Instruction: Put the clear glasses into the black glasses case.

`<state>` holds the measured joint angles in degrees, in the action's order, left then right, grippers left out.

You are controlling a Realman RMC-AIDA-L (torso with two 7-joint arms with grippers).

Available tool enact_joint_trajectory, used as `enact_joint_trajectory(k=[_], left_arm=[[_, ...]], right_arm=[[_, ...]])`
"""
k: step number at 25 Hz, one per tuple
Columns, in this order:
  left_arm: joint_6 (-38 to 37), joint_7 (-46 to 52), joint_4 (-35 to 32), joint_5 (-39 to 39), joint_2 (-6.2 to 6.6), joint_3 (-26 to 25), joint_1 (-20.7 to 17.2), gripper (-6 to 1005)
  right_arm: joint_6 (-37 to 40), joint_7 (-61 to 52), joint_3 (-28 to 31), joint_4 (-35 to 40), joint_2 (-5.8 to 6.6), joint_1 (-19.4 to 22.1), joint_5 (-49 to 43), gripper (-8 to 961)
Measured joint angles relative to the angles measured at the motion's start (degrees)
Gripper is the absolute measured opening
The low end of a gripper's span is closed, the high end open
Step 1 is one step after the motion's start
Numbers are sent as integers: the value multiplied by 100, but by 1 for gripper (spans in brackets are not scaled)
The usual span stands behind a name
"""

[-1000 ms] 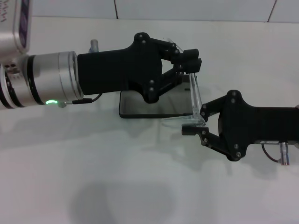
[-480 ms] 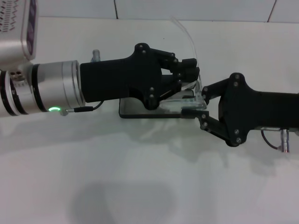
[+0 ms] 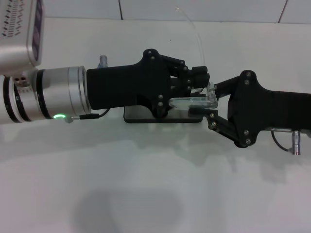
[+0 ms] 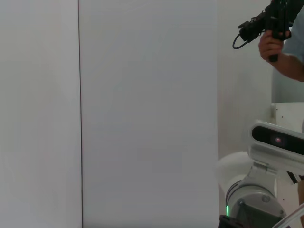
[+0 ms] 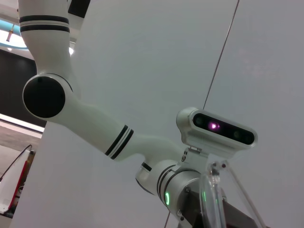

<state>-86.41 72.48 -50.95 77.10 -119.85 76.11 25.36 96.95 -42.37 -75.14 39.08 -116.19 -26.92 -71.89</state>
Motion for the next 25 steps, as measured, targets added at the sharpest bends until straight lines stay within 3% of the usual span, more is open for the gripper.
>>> enact_joint_trajectory(k=[15, 19, 25], left_arm=[[136, -451, 18, -792, -2, -550, -209, 110], [669, -560, 110, -958, -1, -566, -283, 110], [815, -947, 635, -1399, -2, -611, -252, 110]], right_arm=[[36, 1, -257, -15, 0, 62, 35, 116], [348, 6, -357, 18, -1, 113, 282, 116], [958, 438, -362, 130, 1, 369, 903, 116]])
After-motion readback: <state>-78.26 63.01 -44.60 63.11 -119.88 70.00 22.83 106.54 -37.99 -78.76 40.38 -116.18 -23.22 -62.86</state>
